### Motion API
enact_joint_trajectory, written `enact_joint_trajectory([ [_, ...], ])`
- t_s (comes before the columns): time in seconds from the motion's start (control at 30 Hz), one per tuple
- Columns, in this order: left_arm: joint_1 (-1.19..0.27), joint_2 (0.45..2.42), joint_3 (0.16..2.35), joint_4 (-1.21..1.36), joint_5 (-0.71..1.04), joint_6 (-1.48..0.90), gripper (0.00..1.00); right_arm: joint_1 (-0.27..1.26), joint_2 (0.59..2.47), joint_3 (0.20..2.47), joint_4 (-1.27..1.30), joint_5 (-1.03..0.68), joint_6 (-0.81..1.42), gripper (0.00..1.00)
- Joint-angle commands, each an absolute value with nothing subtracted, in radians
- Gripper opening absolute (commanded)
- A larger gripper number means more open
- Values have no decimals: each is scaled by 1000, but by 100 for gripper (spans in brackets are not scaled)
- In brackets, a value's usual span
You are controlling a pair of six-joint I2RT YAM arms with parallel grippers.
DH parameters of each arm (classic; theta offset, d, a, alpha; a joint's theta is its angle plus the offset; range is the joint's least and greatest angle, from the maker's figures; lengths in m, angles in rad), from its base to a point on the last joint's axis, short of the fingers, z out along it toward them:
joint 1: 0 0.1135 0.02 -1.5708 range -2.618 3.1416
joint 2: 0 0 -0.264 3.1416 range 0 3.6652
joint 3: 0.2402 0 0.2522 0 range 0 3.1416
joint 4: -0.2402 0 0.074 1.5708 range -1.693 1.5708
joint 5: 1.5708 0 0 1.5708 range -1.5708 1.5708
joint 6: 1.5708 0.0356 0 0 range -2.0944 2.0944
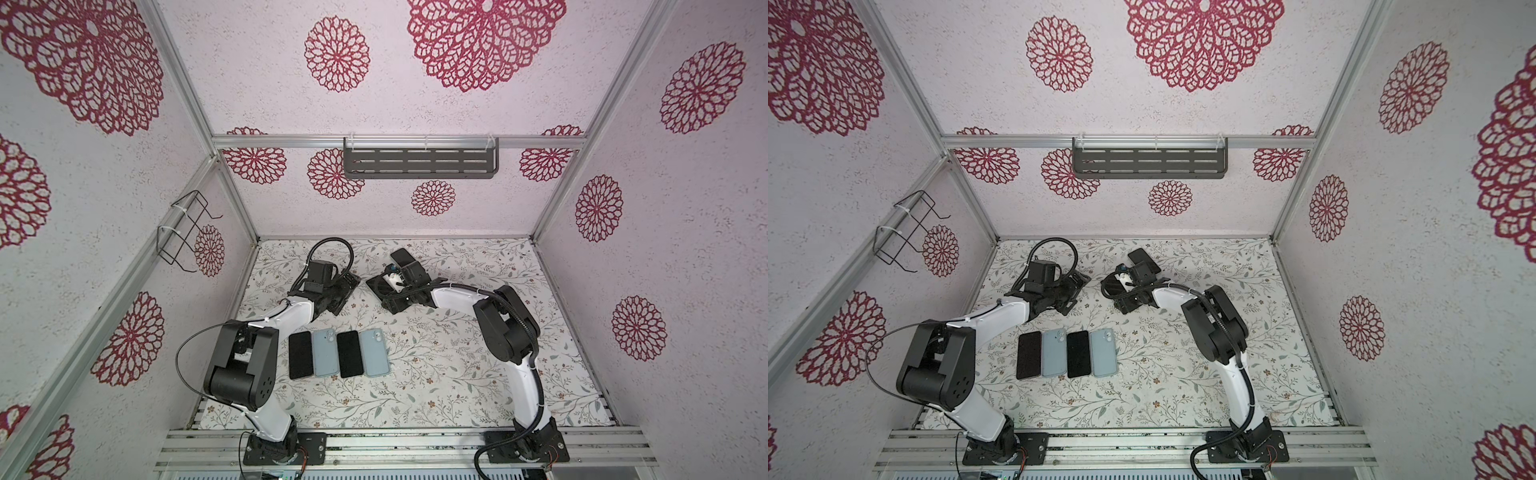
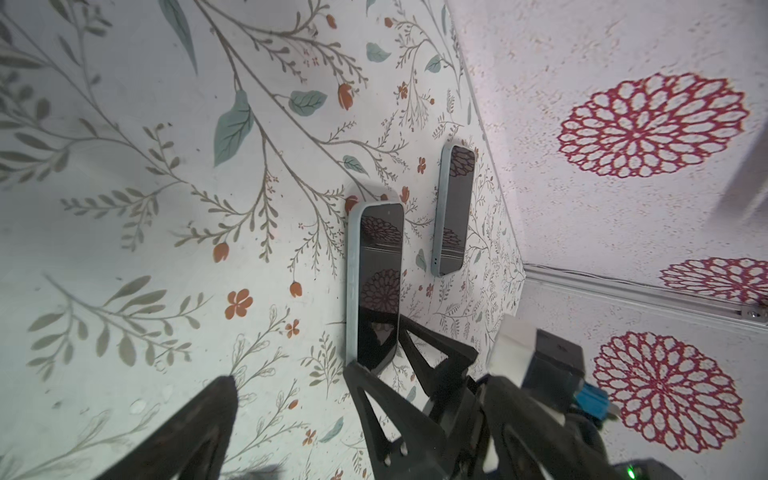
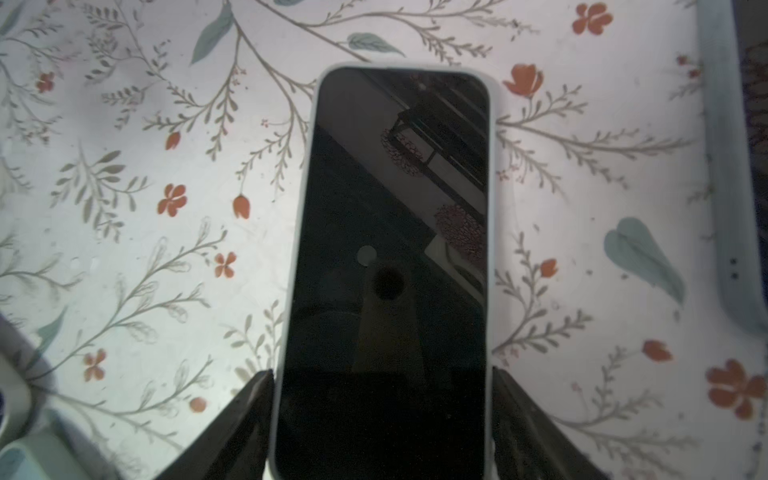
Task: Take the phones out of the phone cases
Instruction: 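Lower the right gripper onto the nearer cased dark phone and grip its edge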
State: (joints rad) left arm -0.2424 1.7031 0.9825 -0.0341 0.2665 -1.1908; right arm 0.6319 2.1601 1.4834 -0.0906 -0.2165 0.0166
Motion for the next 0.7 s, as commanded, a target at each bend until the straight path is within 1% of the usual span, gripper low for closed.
enact_joint_trajectory([
  [0.0,-264,1753,960,55,308,-1244,97,637,2079,1443,-12,-316,88,44],
  [0.17,-293,1805,971,94,324,-1271,97,638,2035,1383,31,-371,104,41],
  [0.37,-305,1870,970,165,352,-1319,99,637,1991,1313,88,-418,112,40],
  [0.47,-307,1895,962,210,357,-1343,95,638,1977,1290,106,-444,114,39],
  [0.67,-310,1928,954,302,377,-1373,80,637,1958,1260,134,-501,119,37],
])
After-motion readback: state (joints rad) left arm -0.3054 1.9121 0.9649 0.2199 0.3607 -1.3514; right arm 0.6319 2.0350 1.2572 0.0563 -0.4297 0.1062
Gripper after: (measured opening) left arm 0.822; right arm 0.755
